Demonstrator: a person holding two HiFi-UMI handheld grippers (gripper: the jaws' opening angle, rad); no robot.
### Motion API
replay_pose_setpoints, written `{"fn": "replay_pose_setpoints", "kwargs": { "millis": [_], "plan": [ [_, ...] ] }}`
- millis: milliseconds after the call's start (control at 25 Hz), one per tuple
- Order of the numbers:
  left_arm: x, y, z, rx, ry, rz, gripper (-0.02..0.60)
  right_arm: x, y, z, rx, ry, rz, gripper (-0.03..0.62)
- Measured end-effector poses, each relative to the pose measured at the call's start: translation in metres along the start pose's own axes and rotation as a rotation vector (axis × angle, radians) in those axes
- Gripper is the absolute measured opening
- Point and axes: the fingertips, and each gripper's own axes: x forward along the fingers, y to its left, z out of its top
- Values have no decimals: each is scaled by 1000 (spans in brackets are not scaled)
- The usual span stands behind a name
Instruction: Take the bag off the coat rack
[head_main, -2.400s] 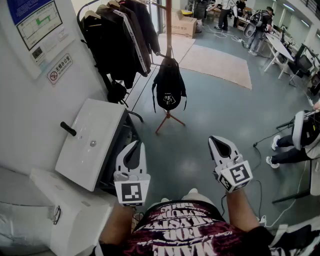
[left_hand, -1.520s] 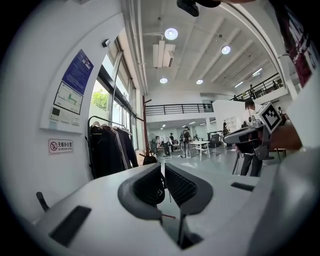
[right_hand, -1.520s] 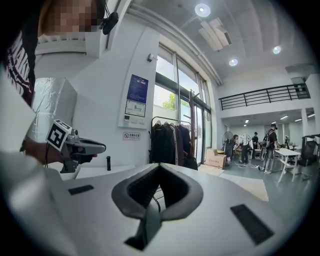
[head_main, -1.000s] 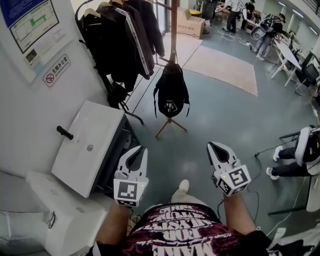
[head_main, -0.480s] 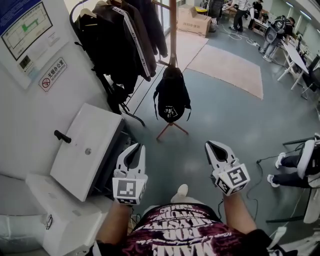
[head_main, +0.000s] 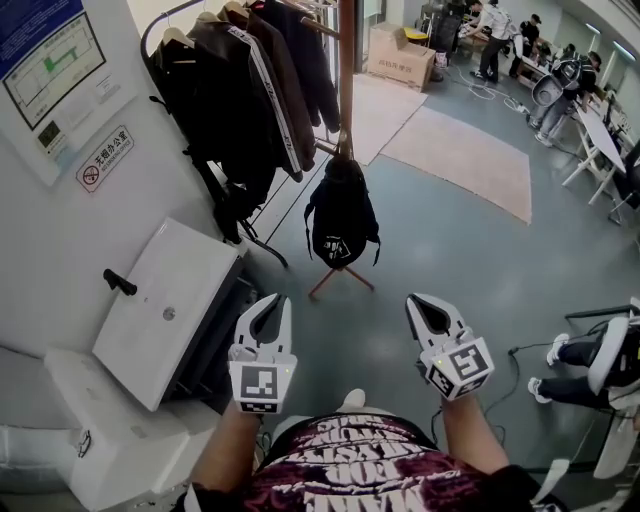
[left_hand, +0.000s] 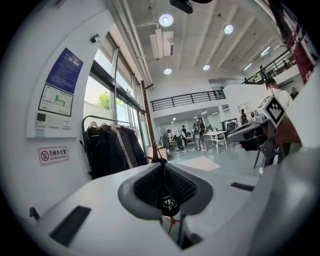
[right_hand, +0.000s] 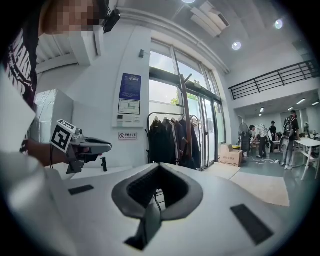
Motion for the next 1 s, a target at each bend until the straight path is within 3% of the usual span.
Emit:
{"fn": "replay_pose_setpoints", "kwargs": {
  "millis": [320,640,1000],
  "plan": [
    [19,-7,12,0,-8,42,28,8,-33,10,-17,-14,27,5],
    [18,-1,8,6,7,63,28,22,-31,1,5,-14,58,5],
    [42,24,0,-30,7,32,29,62,-31,1,6,-2,57,16]
  ]
}}
